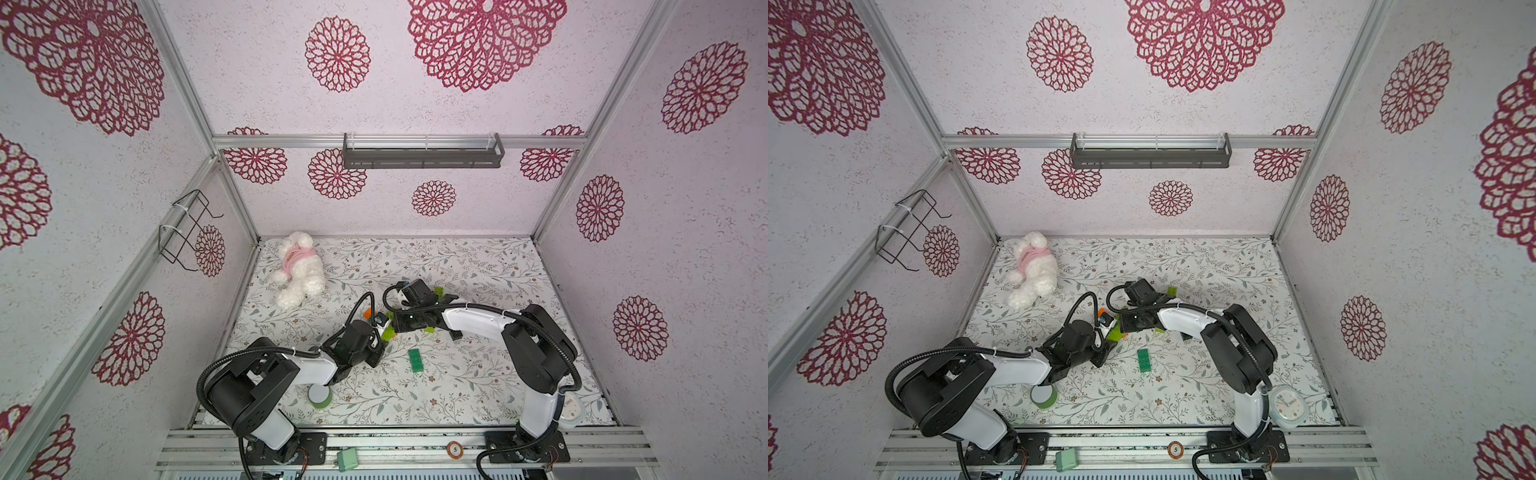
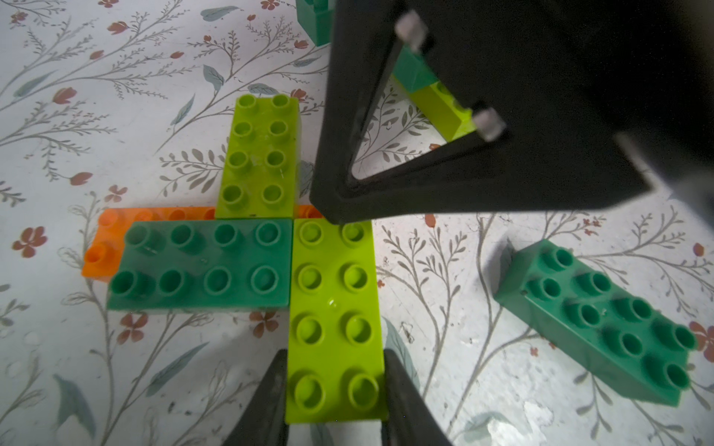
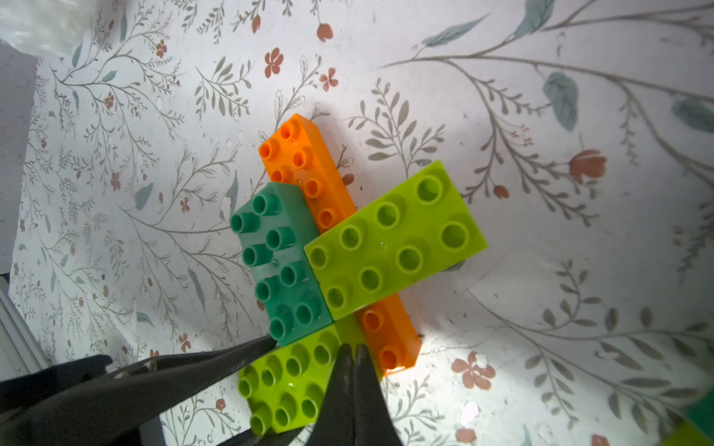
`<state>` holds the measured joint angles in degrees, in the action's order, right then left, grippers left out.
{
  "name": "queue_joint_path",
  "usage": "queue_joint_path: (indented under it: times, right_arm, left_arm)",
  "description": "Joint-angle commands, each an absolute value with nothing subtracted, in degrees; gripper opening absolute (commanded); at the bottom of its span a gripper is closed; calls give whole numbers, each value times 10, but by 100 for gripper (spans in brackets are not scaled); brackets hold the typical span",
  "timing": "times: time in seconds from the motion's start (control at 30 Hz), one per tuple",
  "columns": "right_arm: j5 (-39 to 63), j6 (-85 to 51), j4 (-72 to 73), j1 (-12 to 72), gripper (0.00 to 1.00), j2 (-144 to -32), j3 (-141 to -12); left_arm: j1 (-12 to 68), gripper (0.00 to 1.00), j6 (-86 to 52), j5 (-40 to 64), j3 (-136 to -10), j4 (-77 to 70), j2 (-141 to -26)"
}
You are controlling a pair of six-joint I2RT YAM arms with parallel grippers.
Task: Assemble a small pinwheel with lego
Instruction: Assemble the lego brick with the lego brick.
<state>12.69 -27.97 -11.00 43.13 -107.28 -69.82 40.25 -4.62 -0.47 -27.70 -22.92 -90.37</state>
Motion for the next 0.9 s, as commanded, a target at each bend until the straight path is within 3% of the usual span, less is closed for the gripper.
queue_joint_path:
  times: [0.0,0.2,0.23,0.27,0.43,0.57,0.77,0.87]
  right_arm:
    - [153,-265,-129,438,0,-1050,-727]
    - [163,-256,-141,438,5,-1027,-742]
    - [163,-254,-144,437,8,-1022,-743]
    - [161,-252,-147,436,12,-1015,-743]
    - [124,-234,-170,431,33,-939,-688]
    - [76,-225,-197,426,48,-852,-602]
    - [37,-256,-193,459,51,-802,-494]
    - [19,-276,-171,476,52,-806,-465]
  left_arm:
    - [404,40,-50,-9,-269,-208,-885]
    - [402,53,-57,-11,-258,-207,-858]
    - [401,65,-59,-12,-257,-205,-853]
    - [401,98,-62,-12,-255,-203,-847]
    - [402,97,-105,-11,-228,-185,-780]
    - [401,97,-180,-14,-211,-109,-650]
    - [389,97,-332,-159,-270,82,-476]
    - [325,97,-376,-134,-341,178,-481]
